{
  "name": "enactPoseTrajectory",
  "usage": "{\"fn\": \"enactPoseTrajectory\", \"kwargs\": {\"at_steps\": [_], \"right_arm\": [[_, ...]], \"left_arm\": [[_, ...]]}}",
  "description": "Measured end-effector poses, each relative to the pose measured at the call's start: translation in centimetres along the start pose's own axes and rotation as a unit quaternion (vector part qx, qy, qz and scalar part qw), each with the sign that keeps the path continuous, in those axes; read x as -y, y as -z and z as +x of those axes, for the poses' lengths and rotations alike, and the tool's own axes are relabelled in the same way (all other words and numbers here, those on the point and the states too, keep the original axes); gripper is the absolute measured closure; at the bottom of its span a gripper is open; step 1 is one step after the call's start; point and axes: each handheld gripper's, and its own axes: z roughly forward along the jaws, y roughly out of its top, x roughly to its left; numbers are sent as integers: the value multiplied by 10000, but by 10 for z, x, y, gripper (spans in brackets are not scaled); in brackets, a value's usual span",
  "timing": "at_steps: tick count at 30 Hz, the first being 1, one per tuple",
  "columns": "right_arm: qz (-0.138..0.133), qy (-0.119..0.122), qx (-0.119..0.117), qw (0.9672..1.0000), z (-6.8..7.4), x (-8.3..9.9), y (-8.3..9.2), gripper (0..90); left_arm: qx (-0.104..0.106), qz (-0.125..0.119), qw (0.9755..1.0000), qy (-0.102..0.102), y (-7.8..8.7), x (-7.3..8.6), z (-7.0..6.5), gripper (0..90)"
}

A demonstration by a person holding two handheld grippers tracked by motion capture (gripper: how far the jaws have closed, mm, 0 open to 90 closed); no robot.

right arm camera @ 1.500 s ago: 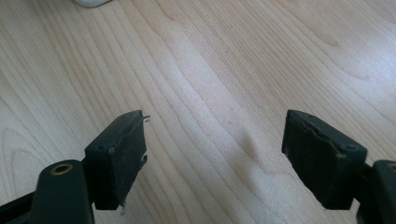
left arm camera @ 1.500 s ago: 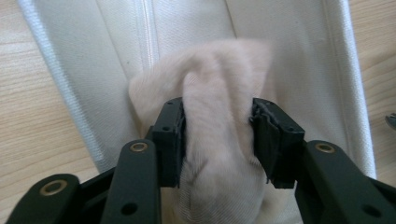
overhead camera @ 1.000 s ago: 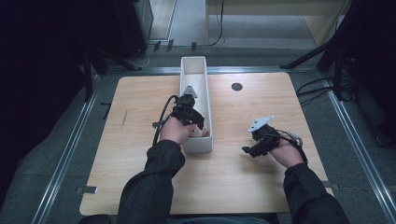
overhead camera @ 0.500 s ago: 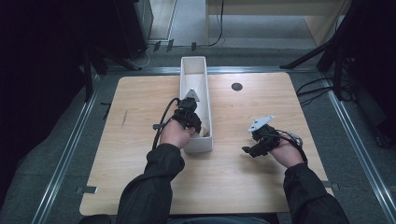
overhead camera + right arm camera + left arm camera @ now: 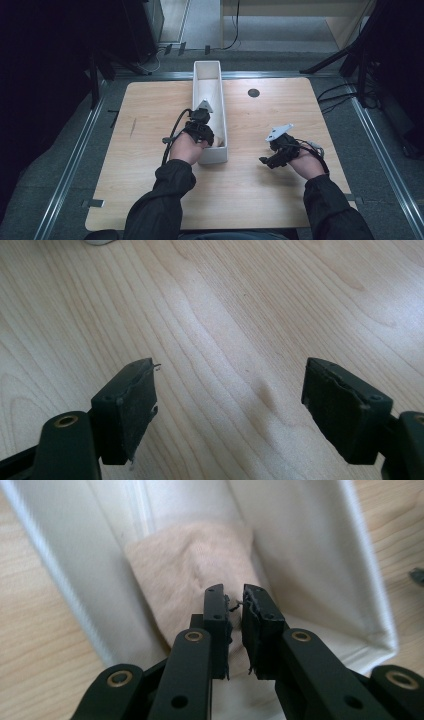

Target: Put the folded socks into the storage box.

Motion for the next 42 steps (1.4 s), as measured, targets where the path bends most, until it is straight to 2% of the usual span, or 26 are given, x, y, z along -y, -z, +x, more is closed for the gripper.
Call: {"fn": "enactPoseTrajectory", "kwargs": {"at_steps": [3, 6, 16, 21, 25, 31, 35, 42], "right_arm": [[-15, 31, 6, 10000, 0, 0, -1, 218], [15, 34, -26, 10000, 1, -1, 0, 218], [43, 49, -19, 10000, 2, -1, -1, 220], [41, 50, -31, 10000, 1, -1, 0, 219], [29, 46, -29, 10000, 1, -1, -1, 219], [23, 70, -17, 10000, 1, -1, -1, 219], [12, 46, -10, 10000, 1, -1, -1, 219], [10, 10, -5, 10000, 0, -1, -1, 219]], "left_arm": [[-19, -17, 10000, 1, -4, 2, 0, 803], [-90, 2, 9999, -79, -10, 4, -2, 801], [-104, -16, 9998, -162, -11, 5, -3, 782], [118, -68, 9999, -93, -9, 6, -1, 725], [241, -225, 9994, -91, -1, 7, -1, 653], [417, -406, 9981, -203, 18, 6, -2, 573], [392, -433, 9978, -320, 24, 6, -3, 534], [381, -676, 9959, -465, 38, 12, 6, 468]]}}
